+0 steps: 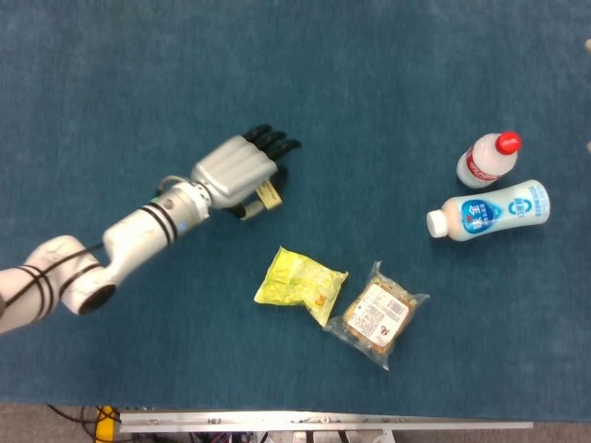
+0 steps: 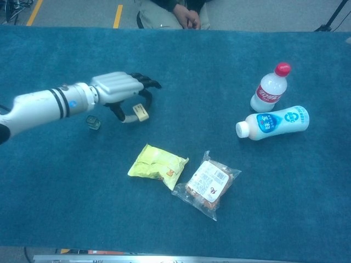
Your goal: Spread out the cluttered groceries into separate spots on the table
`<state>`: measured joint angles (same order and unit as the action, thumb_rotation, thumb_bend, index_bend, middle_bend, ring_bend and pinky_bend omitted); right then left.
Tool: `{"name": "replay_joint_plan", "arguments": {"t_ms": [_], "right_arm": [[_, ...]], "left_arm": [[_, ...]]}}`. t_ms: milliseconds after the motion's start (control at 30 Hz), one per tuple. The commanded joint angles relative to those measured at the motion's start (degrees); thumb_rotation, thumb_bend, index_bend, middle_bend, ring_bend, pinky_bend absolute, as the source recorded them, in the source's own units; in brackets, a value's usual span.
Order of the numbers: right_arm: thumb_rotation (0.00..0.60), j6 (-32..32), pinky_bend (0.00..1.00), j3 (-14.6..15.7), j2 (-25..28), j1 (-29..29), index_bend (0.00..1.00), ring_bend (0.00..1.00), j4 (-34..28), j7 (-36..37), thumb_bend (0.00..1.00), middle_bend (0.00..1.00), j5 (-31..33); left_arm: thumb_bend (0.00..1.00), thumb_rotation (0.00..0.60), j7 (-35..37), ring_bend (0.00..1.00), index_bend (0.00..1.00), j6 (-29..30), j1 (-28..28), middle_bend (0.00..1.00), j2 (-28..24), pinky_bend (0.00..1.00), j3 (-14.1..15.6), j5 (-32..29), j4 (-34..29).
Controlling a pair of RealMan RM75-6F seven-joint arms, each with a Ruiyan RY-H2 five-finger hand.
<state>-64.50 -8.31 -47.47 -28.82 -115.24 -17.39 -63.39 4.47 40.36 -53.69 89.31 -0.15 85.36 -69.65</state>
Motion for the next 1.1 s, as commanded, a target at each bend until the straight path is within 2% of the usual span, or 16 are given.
{"name": "replay_joint_plan", "arguments": {"t_ms": [33, 400, 433, 567, 667, 767, 867, 1100], "right_arm": [[0.600, 0.0, 0.39, -0.1, -0.1, 0.1, 0.01, 0.19, -0.2, 0.0, 0.20, 0.27, -0.3], [0.600, -0.2, 0.39, -0.1, -0.5, 0.3, 0.01, 0.19, -1.1, -0.7, 0.20, 0.27, -1.4], [0.600, -0.2, 0.39, -0.1, -0.5, 0.3, 0.01, 0.19, -1.2, -0.8, 0.20, 0.27, -1.5], [0.600, -0.5, 0.39, -0.2, -0.5, 0.5, 0.01, 0.19, -1.6, -0.9, 0.20, 0.27, -1.8], [0.600, -0.7, 0.39, -0.1, -0.4, 0.8, 0.01, 0.19, -1.7, -0.9, 0.20, 0.27, -1.9], [0.600, -1.0, 0.39, -0.1, -0.3, 1.2, 0.01, 0.19, -1.6, -0.4, 0.20, 0.27, -2.0], [0.600, -1.5, 0.39, -0.1, -0.1, 1.8, 0.01, 0.19, -1.2, 0.3, 0.20, 0.27, -2.2], [0.600, -2.7, 0.39, 0.5, -0.2, 3.7, 0.01, 0.19, 0.8, 2.3, 0.20, 0.27, -2.7]], "left_arm": [[0.36, 0.600, -1.3, 0.00, 0.47, 0.4, 1.0, 0.06, -2.7, 0.03, 0.2, -1.2, -1.3], [0.36, 0.600, -6.0, 0.00, 0.46, -0.6, 4.3, 0.06, -8.6, 0.03, 2.3, -4.7, -2.2], [0.36, 0.600, -6.5, 0.00, 0.44, -1.0, 4.3, 0.05, -9.0, 0.03, 2.4, -5.1, -2.5], [0.36, 0.600, -8.3, 0.00, 0.26, -2.1, 4.5, 0.02, -10.4, 0.03, 2.3, -6.8, -4.6], [0.36, 0.600, -9.6, 0.00, 0.21, -2.4, 4.7, 0.01, -11.3, 0.03, 2.2, -7.8, -6.0], [0.36, 0.600, -10.6, 0.00, 0.20, -2.4, 5.0, 0.00, -12.3, 0.03, 1.8, -9.2, -7.4], [0.36, 0.600, -11.2, 0.00, 0.19, -0.5, 6.0, 0.00, -13.5, 0.03, 1.0, -10.5, -8.8], [0.36, 0.600, -11.8, 0.00, 0.19, 9.1, 10.9, 0.02, -17.8, 0.03, -2.1, -14.5, -14.2]]}}
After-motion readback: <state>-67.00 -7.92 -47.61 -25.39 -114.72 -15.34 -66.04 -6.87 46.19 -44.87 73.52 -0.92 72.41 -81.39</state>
